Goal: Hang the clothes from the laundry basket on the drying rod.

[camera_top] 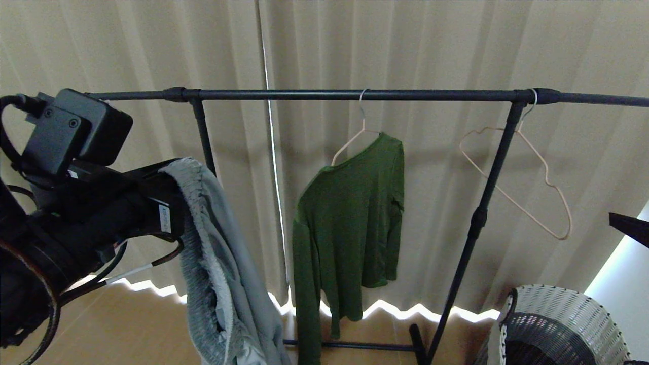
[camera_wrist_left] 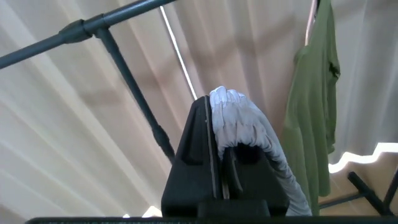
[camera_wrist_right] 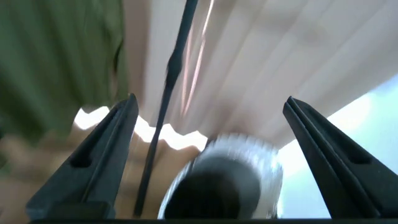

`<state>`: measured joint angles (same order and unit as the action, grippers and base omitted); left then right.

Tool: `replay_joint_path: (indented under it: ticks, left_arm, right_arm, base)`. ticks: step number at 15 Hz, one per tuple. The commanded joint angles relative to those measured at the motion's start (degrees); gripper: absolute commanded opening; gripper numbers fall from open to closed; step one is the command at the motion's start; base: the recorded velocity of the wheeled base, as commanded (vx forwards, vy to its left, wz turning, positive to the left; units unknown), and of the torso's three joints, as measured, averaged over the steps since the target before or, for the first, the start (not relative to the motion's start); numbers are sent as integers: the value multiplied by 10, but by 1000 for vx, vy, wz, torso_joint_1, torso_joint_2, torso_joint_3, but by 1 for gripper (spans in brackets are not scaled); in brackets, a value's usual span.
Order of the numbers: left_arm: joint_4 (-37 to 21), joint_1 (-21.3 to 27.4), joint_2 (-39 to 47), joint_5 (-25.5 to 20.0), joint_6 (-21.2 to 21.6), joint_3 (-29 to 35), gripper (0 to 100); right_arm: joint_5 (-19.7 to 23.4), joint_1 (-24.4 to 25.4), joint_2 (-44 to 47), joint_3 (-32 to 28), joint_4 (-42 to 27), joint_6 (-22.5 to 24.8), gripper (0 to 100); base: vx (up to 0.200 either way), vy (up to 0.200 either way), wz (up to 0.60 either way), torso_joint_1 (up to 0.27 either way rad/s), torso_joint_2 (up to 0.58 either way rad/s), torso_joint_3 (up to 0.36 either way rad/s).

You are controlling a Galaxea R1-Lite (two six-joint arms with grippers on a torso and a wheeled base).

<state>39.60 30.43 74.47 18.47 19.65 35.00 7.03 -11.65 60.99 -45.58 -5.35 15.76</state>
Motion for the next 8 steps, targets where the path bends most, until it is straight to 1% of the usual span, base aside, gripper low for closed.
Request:
replay_joint_path:
  ticks: [1, 3, 5, 8]
  left_arm:
    - [1, -12, -7, 0, 8, -12, 0]
    - [9, -20, -12, -4, 18, -12, 0]
    - [9, -20, -13, -4, 16, -12, 0]
    - [9, -20, -14, -3, 13, -16, 0]
  right_arm:
    - [-2, 1, -25, -32, -25, 0, 100]
    - [-7, 7, -31, -31, -26, 0, 100]
    - [-7, 8, -31, -31, -26, 0, 100]
    - [-7, 8, -28, -31, -26, 0, 100]
  base:
    - [0, 0, 0, 0, 0, 0]
    - [0, 0, 0, 0, 0, 0]
    - [0, 0, 0, 0, 0, 0]
    - [200, 0, 0, -3, -1, 5]
